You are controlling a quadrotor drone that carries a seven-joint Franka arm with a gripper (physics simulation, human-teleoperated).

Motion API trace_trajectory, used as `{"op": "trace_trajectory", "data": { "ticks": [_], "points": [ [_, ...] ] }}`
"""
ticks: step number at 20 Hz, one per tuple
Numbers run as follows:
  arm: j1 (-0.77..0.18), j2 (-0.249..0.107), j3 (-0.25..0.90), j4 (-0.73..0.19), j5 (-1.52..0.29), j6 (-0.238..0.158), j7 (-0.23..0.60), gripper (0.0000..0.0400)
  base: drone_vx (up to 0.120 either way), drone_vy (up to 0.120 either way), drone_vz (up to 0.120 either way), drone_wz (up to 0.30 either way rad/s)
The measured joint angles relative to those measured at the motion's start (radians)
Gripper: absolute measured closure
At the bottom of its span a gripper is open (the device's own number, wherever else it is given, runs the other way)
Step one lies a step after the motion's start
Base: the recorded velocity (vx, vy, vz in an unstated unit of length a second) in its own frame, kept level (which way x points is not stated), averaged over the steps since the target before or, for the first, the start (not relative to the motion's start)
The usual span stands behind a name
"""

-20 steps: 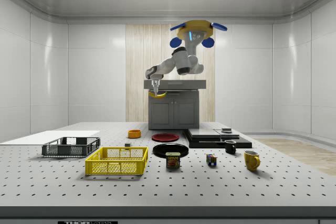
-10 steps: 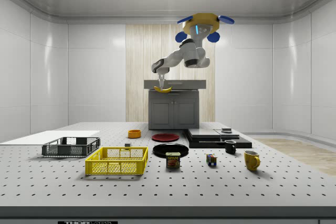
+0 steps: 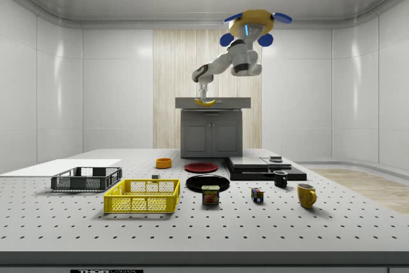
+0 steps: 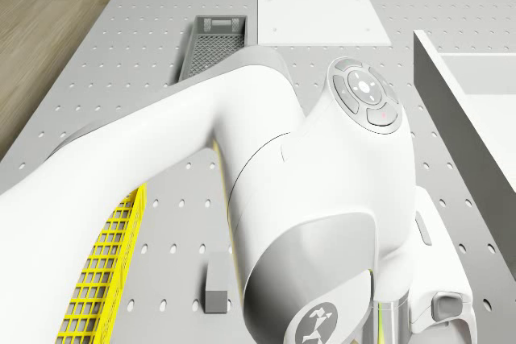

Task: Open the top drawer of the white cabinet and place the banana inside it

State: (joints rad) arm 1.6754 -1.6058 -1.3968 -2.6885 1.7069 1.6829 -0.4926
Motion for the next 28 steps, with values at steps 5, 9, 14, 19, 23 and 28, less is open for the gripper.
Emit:
{"op": "trace_trajectory", "data": {
  "ticks": [5,9,14,19,23,28],
  "points": [
    [0.0,-0.001,0.0,0.0,0.0,0.001,0.0,0.0211,-0.12,-0.072,0.12,0.0],
    [0.0,-0.001,0.0,0.0,0.0,0.001,0.0,0.0211,-0.12,-0.12,0.12,0.0],
    [0.0,-0.002,0.0,0.0,-0.001,0.002,0.0,0.0211,-0.12,-0.12,0.12,0.0],
    [0.0,-0.002,0.0,0.0,-0.001,0.002,0.0,0.0211,-0.12,-0.12,0.12,0.0],
    [0.0,-0.002,0.0,0.0,-0.001,0.002,0.0,0.0211,0.0,-0.12,0.04,0.0],
    [0.0,-0.003,0.0,0.0,-0.001,0.002,0.0,0.0211,0.0,-0.12,0.0,0.0]
  ]
}}
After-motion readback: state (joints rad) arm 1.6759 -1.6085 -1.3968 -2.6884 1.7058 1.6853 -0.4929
